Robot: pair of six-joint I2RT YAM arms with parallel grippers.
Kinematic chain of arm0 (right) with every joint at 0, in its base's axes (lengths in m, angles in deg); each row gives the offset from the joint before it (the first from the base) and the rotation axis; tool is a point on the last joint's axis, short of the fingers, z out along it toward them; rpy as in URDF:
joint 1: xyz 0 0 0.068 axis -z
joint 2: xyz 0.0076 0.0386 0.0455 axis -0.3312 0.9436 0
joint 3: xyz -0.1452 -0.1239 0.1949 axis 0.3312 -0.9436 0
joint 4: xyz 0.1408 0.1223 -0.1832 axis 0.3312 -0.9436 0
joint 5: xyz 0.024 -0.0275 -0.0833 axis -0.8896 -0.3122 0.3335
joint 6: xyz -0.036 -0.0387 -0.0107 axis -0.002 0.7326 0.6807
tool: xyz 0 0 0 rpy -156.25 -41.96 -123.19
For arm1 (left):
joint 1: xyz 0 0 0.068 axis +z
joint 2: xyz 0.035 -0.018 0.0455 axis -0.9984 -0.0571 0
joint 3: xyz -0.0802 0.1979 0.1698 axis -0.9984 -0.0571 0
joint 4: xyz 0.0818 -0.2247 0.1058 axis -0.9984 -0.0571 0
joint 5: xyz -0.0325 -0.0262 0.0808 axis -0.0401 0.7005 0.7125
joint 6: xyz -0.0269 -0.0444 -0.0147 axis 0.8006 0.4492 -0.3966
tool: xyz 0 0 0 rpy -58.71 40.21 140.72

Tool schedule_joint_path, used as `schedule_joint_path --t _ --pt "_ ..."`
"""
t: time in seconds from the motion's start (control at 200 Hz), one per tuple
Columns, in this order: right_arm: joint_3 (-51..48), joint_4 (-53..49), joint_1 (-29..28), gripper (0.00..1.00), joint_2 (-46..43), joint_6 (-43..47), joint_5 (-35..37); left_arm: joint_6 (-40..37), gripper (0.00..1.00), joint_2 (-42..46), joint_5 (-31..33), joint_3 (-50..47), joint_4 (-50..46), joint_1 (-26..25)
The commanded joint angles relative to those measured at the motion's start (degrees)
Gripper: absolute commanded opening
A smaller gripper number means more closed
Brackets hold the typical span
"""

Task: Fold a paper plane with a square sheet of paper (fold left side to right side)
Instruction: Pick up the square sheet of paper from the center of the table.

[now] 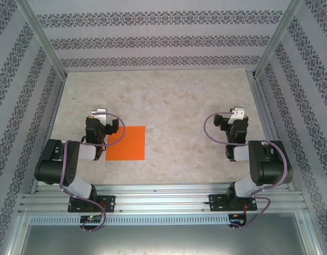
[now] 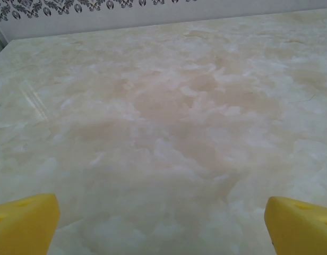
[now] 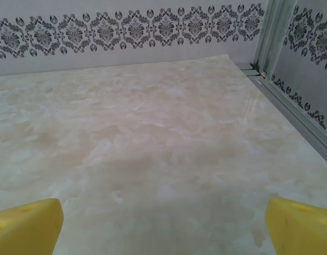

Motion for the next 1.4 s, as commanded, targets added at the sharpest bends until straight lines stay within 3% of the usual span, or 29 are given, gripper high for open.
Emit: schedule_joint_path --t 0.0,0.814,0.869,0.969,1.109,1.244,1.394 --pt "1.3 2.1 -0.2 0.98 -0.2 0.0 0.2 -0.5 1.0 0.3 -1.0 1.0 1.4 0.5" --pt "1.3 2.0 -0.2 0.98 -0.4 -0.4 1.0 -0.5 1.0 0.7 -0.9 1.1 1.4 0.5" --pt "1.7 -0.5 -0.2 0.98 -2.8 -0.9 2.7 0.0 1.0 4.2 0.2 3.2 -5.2 0.5" --pt "5.1 -16.0 -0.9 0.98 -12.5 -1.0 4.4 3.9 1.0 13.2 2.9 13.0 -29.5 0.5" --pt "11.5 -35.8 -2.6 0.98 -22.9 -8.5 1.5 17.0 1.0 19.8 1.2 24.1 -54.6 0.5" --pt "18.4 -54.3 -8.6 0.98 -25.9 -16.8 -1.4 27.4 1.0 19.6 -13.5 28.1 -71.5 0.4" --pt "22.2 -63.3 -22.1 0.98 -22.4 -24.2 0.8 32.8 1.0 19.4 -28.3 22.3 -76.8 0.2"
